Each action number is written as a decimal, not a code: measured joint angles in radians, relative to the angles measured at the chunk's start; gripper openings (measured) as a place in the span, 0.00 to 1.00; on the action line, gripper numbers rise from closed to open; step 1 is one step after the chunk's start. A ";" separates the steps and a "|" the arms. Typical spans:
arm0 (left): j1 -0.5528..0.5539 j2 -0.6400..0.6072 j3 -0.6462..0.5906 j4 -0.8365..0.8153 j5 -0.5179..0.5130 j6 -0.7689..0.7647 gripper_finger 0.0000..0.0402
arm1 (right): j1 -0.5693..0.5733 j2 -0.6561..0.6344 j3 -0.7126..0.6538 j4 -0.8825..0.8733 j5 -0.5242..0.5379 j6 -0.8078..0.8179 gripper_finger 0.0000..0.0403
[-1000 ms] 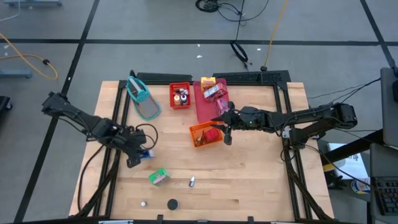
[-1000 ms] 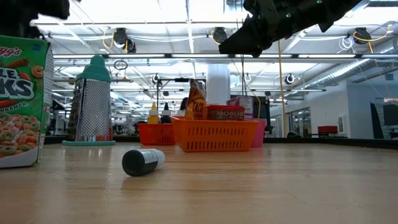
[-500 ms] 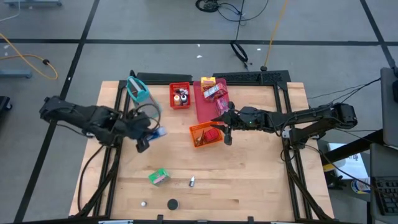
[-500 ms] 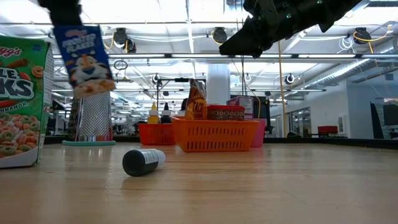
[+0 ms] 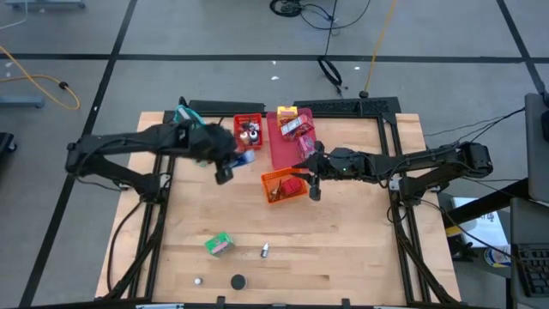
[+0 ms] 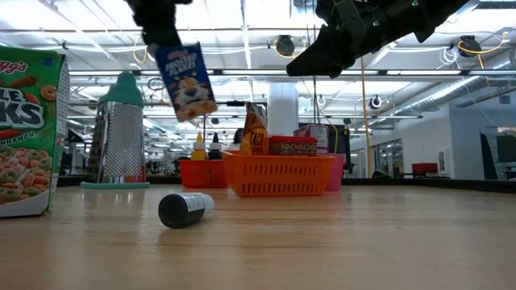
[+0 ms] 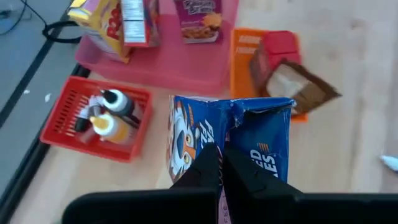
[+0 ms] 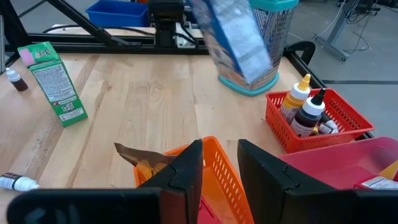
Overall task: Pick & Place Kitchen Items
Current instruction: Put the blue cereal box into the pink bin, then put the green cereal box into the pink bin
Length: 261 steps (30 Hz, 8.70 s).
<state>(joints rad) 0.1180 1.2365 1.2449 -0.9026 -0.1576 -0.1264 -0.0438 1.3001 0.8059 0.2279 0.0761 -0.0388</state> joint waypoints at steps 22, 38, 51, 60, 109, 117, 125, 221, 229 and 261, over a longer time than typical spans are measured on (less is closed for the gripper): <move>0.321 0.456 0.314 0.174 0.372 0.355 0.00 | 0.000 0.000 0.000 -0.002 0.000 0.001 0.23; 0.400 0.619 0.378 0.173 0.467 0.497 0.00 | 0.000 0.000 -0.041 0.054 0.000 0.001 0.23; 0.459 0.664 0.378 0.179 0.426 0.544 0.00 | 0.000 0.000 -0.099 0.165 0.000 0.019 0.23; 0.468 0.666 0.377 0.170 0.390 0.505 0.03 | 0.001 0.000 -0.100 0.152 0.000 0.020 0.23; 0.135 0.253 0.378 -0.119 0.307 0.201 0.30 | 0.000 0.000 -0.100 0.155 0.000 0.027 0.23; -0.028 0.243 0.377 -0.204 0.304 0.094 0.30 | 0.000 0.000 -0.100 0.155 0.000 0.027 0.23; -0.203 0.243 0.377 -0.288 0.143 -0.091 0.30 | 0.000 0.000 -0.100 0.155 0.000 0.027 0.23; -0.773 0.445 0.097 -0.218 0.008 -1.138 0.01 | 0.000 0.000 -0.100 0.119 0.000 0.027 0.23; -0.741 0.444 0.211 -0.501 -0.050 -1.133 0.00 | 0.000 0.000 -0.100 0.118 -0.001 0.027 0.23; -0.156 0.442 0.354 -0.352 -0.368 -0.117 0.00 | 0.000 0.000 -0.100 0.118 -0.002 0.035 0.23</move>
<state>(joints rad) -0.0382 1.6787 1.5993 -1.2549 -0.5251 -0.2430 -0.0440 1.2999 0.7063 0.3462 0.0738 -0.0041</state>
